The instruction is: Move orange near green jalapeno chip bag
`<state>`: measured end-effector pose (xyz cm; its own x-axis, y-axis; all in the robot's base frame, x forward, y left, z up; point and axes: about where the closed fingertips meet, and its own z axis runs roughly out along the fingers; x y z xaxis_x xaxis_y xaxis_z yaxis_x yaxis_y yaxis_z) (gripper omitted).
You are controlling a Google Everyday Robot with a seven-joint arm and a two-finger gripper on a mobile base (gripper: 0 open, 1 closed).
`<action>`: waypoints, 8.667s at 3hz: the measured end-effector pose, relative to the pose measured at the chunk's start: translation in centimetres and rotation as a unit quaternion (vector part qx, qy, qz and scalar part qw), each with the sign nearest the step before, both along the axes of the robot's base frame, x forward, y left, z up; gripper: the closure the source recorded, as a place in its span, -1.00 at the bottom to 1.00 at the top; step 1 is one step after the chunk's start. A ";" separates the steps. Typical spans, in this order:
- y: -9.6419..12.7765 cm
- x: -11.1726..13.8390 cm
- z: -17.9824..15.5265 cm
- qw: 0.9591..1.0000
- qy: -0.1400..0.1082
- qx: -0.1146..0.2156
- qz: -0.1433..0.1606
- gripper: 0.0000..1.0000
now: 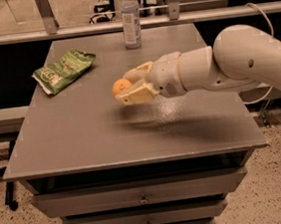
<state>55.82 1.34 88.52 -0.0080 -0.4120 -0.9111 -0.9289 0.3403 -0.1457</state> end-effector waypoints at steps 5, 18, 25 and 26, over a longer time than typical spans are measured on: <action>11.3 13.3 -1.8 0.995 -0.047 0.052 0.075 1.00; 8.8 12.3 -5.0 0.997 -0.026 0.056 0.034 -0.20; 13.6 17.3 -4.2 0.995 -0.050 0.066 0.064 0.10; 13.3 17.3 -4.3 0.995 -0.048 0.061 0.062 -0.40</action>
Offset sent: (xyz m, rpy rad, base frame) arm 0.1137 0.0990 0.0228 0.0904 -0.1704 0.1925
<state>73.15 14.68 84.17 0.1261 -0.2905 -0.9485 -0.9485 0.2449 -0.2011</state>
